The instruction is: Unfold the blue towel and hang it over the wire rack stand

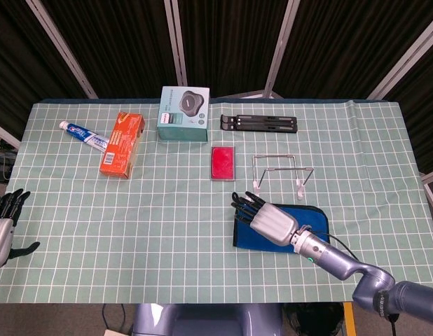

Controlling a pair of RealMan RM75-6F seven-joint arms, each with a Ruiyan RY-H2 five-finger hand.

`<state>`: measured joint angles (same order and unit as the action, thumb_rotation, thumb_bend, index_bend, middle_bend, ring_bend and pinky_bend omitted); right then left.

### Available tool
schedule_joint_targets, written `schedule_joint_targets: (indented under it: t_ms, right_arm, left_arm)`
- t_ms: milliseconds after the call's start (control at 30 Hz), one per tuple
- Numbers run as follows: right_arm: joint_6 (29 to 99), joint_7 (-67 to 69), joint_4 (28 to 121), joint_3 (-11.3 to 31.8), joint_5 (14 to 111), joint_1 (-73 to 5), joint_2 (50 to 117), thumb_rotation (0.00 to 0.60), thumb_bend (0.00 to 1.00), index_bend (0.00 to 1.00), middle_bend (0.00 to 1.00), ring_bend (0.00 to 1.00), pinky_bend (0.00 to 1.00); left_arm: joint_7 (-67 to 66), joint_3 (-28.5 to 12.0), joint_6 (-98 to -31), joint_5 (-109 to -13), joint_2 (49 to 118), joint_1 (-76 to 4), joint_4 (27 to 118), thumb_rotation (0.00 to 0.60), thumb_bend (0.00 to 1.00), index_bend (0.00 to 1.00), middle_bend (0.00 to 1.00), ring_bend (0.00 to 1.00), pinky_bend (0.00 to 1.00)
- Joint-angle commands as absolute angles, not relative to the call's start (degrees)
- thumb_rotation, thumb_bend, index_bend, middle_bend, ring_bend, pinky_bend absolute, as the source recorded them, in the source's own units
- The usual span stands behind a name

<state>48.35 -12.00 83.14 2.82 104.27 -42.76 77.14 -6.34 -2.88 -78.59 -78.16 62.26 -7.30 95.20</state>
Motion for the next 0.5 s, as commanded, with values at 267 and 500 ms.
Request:
schedule_joint_targets:
  t_ms: [267, 500]
  right_arm:
    - [41.73, -19.27, 81.15, 1.87, 101.51, -46.68, 80.76, 0.6, 0.26, 0.19, 0.0, 0.0, 0.0]
    - [41.3, -20.17, 80.0, 0.63, 100.48, -47.26, 82.09, 0.6, 0.25, 0.19, 0.0, 0.0, 0.0]
  left_arm:
    - [-6.2, -2.91, -77.9, -77.69, 62.42, -7.54, 94.73, 0.6, 0.0, 0.0, 0.0, 0.0, 0.0]
    - [-6.59, -2.88, -77.88, -77.7, 62.62, -7.61, 94.68, 0.6, 0.0, 0.0, 0.0, 0.0, 0.0]
